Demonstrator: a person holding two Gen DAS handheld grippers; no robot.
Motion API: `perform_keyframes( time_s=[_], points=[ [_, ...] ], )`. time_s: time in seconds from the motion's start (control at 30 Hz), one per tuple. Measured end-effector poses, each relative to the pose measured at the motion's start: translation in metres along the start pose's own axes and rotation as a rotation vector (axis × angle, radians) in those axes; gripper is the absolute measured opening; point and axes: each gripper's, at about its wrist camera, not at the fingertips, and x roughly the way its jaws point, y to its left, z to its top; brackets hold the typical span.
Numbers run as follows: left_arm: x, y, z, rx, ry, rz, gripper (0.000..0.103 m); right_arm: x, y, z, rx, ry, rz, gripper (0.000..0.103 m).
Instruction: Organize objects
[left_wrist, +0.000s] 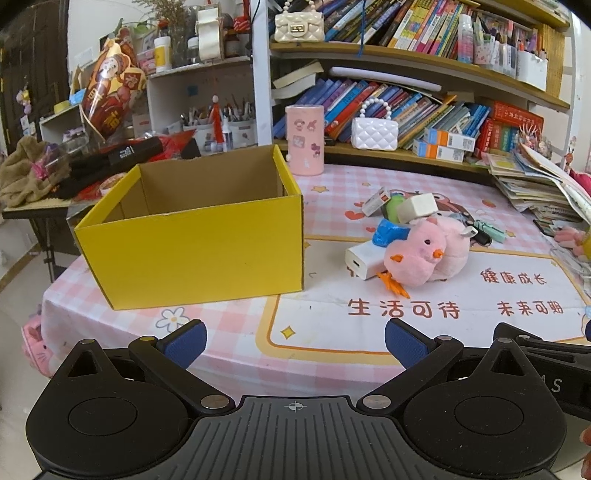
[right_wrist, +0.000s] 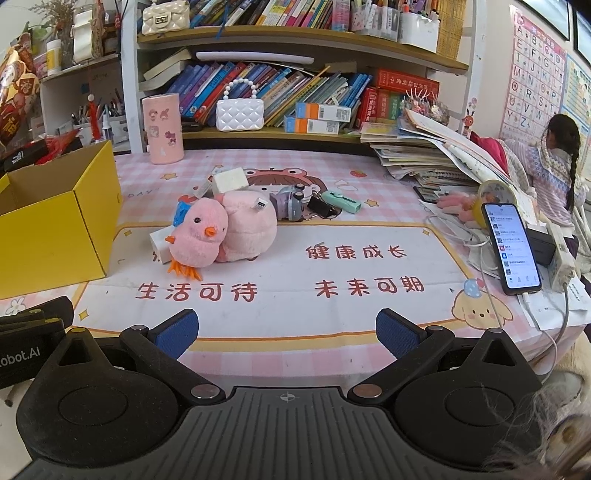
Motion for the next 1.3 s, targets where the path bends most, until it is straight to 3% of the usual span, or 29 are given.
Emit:
perform_keyframes(
  time_s=[0.67, 0.93, 1.3],
  points=[
    [0.003, 0.003, -0.003, -0.001, 0.006, 0.008, 0.103, -0.003, 0.000, 0.000, 0.014, 0.004, 0.012, 0.103],
    [0.007, 0.003, -0.001, -0.037, 0.004, -0.027, 0.103, 0.000, 0.000, 0.003, 0.003, 0.014, 0.015, 0.103],
    [0.029, -0.014, 0.016, -0.078, 0.021, 0.024, 0.103, 0.034, -0.014, 0.030, -0.030, 0.015, 0.101, 0.103]
  ],
)
